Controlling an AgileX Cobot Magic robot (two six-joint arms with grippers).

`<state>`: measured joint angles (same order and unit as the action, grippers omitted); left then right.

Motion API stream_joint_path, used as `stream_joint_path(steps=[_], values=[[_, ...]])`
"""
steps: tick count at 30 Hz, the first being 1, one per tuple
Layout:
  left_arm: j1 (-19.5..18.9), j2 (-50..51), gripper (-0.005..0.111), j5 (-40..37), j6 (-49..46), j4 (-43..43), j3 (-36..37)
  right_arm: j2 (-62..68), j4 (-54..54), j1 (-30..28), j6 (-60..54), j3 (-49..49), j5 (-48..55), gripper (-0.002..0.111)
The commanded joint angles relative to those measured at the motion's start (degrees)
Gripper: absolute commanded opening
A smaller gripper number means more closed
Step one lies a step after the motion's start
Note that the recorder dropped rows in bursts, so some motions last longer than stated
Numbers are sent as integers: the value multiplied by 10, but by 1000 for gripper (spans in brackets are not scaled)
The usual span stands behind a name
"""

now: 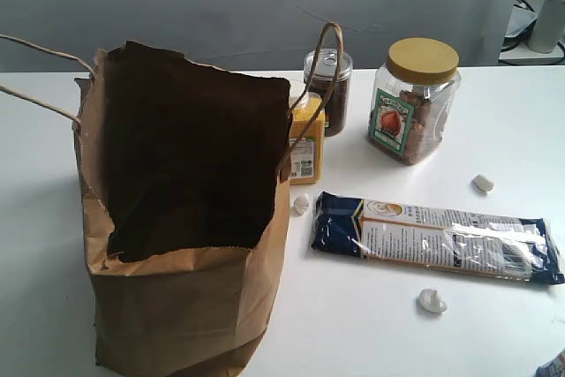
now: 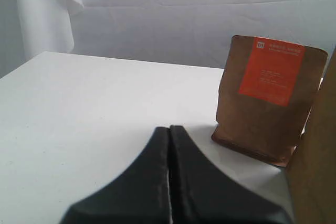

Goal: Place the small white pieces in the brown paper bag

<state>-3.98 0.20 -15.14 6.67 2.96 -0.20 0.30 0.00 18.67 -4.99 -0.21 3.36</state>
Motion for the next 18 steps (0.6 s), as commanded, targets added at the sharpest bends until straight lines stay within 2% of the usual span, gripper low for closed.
stream_joint_path(steps=[1, 5, 9, 12, 15, 18], values=[[2, -2, 0, 3, 2, -4, 2, -3, 11, 2, -6, 2, -8, 0], [2, -2, 0, 3, 2, -4, 2, -3, 20, 2, 11, 2, -8, 0], [2, -2, 0, 3, 2, -4, 2, -3, 20, 2, 126, 0, -10, 0], [2, -2, 0, 3, 2, -4, 2, 20, 15, 2, 175, -40, 12, 0], [2, -2, 0, 3, 2, -4, 2, 126, 14, 2, 199, -100, 50, 0], [2, -2, 0, 3, 2, -4, 2, 295, -7, 6, 251, -187, 141, 0]])
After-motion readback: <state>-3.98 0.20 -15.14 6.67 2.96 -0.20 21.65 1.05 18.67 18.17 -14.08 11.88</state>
